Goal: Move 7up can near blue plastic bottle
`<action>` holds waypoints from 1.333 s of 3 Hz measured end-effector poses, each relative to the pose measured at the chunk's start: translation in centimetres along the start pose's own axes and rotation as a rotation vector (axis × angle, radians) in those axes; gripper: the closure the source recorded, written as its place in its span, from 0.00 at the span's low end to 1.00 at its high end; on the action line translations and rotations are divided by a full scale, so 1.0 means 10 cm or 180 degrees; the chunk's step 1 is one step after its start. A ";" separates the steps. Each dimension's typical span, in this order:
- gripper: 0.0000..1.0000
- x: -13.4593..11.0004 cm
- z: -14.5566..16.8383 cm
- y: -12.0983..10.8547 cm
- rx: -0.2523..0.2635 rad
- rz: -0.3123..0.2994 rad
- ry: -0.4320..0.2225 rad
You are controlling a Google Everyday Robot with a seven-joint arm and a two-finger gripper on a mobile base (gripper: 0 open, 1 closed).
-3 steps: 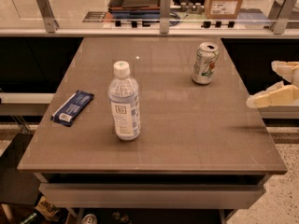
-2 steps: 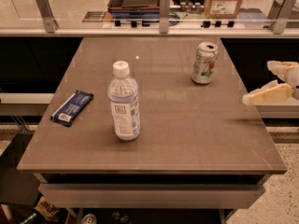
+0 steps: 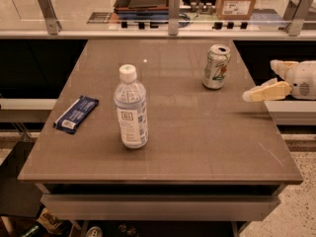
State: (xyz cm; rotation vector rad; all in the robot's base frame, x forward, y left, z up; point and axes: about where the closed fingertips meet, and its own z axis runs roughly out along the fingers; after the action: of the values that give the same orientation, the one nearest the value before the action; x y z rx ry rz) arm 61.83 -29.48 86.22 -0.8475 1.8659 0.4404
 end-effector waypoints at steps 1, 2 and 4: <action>0.00 -0.08 0.15 -0.02 -0.0083 0.0131 -0.0126; 0.00 -0.17 0.27 0.02 -0.0226 0.0202 -0.0267; 0.00 -0.31 0.62 0.22 -0.0547 0.0126 -0.0479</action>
Offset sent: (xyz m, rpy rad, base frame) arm 0.0261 0.0368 0.0081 0.1904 0.0020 0.0793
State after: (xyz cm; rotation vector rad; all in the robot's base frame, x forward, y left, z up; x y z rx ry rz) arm 64.99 -22.98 86.13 -0.8677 1.7258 0.6788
